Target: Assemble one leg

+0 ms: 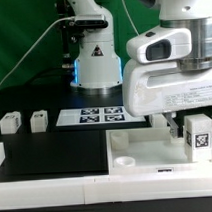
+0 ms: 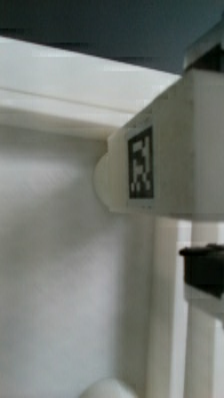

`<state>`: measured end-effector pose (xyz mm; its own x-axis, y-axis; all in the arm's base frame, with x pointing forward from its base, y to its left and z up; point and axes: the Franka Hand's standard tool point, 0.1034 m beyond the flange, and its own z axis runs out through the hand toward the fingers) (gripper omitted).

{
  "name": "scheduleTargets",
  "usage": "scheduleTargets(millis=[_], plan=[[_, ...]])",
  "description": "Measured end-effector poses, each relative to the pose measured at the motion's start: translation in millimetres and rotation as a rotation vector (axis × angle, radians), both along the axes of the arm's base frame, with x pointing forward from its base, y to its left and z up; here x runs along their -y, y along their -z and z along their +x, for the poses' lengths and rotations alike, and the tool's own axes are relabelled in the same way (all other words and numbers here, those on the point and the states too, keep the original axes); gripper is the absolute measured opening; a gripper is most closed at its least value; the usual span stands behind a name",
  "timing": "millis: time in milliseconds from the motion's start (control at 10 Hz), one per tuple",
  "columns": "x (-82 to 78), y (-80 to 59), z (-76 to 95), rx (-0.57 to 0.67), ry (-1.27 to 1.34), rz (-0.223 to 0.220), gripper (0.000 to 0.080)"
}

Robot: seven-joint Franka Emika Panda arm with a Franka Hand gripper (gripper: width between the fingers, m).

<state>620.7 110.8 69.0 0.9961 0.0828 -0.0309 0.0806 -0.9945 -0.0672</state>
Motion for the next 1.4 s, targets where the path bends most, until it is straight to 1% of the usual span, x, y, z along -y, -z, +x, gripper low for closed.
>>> scheduleTargets(millis=[100,400,700,1000,1400], plan=[[-0.1,0.0,-0.1,0.0,0.006,0.0,0.0293],[-0.4,0.1,-0.2,-0.003,0.046,0.001,0.0293],[-2.8,0.4,-0.7,-0.024,0.374,-0.007,0.0293],[-9.1,1.1,-2.5,-0.033,0.724,-0.025,0.0293],[-11.4,0.4,-2.1,-0.058,1.224,-0.042,0.0293]])
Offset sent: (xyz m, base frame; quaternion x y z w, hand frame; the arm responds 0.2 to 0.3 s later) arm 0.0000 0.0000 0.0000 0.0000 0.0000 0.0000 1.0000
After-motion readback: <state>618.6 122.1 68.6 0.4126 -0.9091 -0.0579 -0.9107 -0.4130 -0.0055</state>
